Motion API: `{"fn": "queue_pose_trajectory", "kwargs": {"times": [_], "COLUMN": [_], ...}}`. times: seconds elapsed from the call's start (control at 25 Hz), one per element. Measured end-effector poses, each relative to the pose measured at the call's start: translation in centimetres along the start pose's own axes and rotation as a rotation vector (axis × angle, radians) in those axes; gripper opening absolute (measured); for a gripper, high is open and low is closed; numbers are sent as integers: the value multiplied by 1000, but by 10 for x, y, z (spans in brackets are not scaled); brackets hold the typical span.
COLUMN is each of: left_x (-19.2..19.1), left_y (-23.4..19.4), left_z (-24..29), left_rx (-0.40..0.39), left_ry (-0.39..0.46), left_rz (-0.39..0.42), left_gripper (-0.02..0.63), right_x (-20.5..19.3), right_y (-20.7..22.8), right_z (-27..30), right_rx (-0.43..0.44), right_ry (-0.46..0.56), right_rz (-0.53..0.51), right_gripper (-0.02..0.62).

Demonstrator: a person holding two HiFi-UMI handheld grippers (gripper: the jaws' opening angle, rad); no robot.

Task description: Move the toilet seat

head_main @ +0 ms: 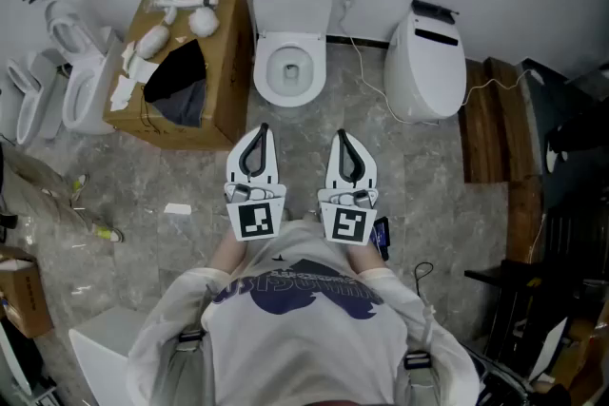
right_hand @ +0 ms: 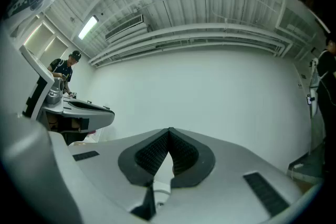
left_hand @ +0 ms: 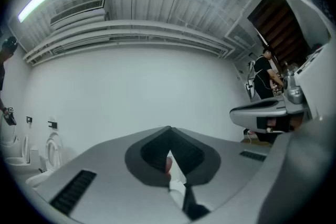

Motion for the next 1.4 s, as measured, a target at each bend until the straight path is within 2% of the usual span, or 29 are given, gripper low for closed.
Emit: {"fn": "queue_pose_trajectory", "kwargs": {"times": [0.28, 0.48, 0.88, 1.08, 1.4], "left_x": [0, 2, 2, 1, 4], "left_y": [-1, 1, 6, 16, 33], "left_z": [0, 0, 1, 3, 17], "left_rx": [7, -1, 25, 27, 78], "left_ry": [0, 2, 7, -1, -8], "left_rz": [-3, 42, -31, 5, -7], "left_gripper": [-3, -3, -3, -2, -2], "right_x": [-2, -2, -5, -4, -7], "right_y": [0, 3, 12, 20, 44], "right_z": [-1, -3, -3, -4, -2], "right_rx": [1, 2, 23, 50, 88], "right_ry": [-11, -13, -9, 13, 15], "right_rz": [3, 2, 29, 38, 34], "right_gripper": [8, 8, 9, 11, 11]}}
Point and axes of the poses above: the fingertips, and each gripper's own axes: z forward along the fingers, y to its right, x out of its top, the point moved 1 cm from there along -z, backward along the fingers, and after that the axes turned 2 degrees about y, right-handed, at the moved point
